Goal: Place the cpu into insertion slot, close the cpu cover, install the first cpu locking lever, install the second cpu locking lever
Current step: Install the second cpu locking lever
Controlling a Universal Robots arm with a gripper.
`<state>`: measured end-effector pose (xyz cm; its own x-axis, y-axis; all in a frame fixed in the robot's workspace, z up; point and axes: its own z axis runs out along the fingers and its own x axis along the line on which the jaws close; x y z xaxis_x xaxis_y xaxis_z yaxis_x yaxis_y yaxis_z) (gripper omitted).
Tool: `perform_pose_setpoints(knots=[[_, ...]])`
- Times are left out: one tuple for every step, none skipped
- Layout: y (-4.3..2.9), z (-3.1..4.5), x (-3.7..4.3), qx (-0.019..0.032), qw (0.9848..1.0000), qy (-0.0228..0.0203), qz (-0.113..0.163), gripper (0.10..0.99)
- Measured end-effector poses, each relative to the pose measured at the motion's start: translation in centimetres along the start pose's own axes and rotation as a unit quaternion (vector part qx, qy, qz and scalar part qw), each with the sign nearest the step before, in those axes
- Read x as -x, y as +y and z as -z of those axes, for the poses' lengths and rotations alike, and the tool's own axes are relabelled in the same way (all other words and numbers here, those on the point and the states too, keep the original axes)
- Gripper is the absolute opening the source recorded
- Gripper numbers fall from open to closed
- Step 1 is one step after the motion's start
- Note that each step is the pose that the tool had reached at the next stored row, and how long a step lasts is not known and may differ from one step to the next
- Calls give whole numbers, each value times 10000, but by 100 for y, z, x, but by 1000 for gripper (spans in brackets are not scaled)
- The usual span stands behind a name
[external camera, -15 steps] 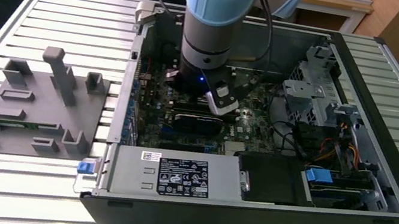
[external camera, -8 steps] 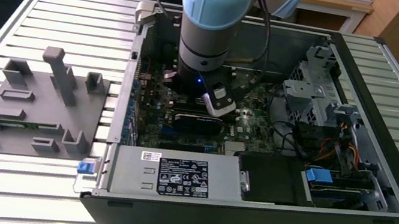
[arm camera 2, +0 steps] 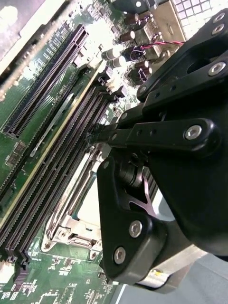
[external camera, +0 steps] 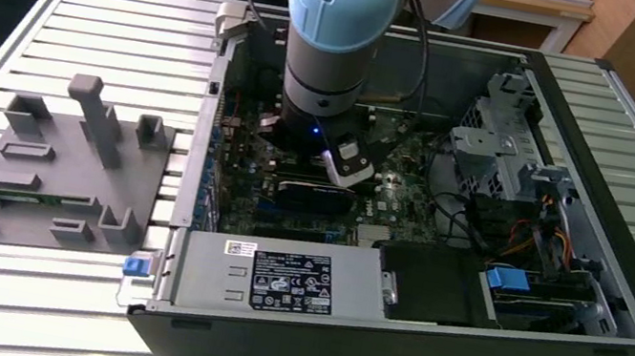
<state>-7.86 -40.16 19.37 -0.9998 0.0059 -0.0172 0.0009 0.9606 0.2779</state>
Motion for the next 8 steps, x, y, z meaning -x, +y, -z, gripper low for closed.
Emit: perform_pose_setpoints(knots=[[-1,-3,0,5,10000,0,0,106],[-2,-7,0,13,10000,0,-1,106],[-3,-11,0,21,10000,0,0,106],[-3,-14,0,30,10000,-1,0,106],[-4,-16,0,38,10000,0,0,106],[-5,-19,0,46,10000,0,-1,106],[-5,-22,0,54,10000,-1,-1,106],[-6,-24,0,61,10000,-1,-1,106]])
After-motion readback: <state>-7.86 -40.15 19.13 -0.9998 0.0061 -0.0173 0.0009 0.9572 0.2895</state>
